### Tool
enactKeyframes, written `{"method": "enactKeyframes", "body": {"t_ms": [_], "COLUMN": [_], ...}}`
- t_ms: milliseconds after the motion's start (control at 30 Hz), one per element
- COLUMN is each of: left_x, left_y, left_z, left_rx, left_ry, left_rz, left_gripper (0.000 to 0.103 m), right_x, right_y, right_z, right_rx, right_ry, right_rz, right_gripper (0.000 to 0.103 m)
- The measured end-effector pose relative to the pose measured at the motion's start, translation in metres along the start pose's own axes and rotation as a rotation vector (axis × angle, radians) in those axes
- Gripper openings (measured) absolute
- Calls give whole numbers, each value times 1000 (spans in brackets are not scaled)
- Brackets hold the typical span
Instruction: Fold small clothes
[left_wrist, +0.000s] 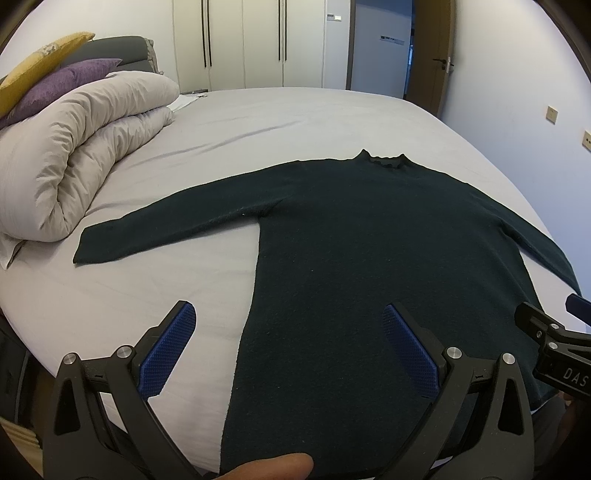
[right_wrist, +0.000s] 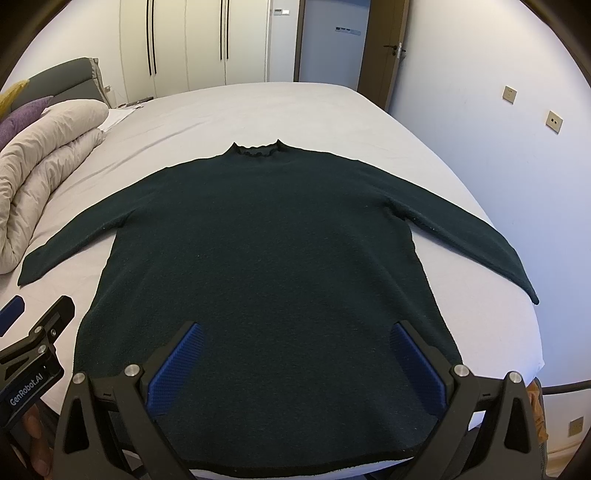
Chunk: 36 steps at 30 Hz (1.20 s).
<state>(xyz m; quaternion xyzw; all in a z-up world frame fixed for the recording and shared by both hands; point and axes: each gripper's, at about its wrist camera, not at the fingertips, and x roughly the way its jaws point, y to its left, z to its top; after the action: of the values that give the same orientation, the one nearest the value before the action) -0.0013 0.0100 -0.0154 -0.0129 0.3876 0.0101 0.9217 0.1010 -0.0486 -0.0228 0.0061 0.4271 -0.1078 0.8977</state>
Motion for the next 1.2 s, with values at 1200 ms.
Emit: {"method": "enactKeyframes", "body": {"t_ms": [1200], "left_x": [122], "left_y": [386], "left_z": [-28], "left_rx": [-1259], "left_ry": [0], "left_rz": [-309], "left_gripper": [103], "right_x": [44], "right_y": [47], "right_z": [34], "right_rx": [66], "right_ry": [34], "right_rz": [222], "right_gripper": [103]}}
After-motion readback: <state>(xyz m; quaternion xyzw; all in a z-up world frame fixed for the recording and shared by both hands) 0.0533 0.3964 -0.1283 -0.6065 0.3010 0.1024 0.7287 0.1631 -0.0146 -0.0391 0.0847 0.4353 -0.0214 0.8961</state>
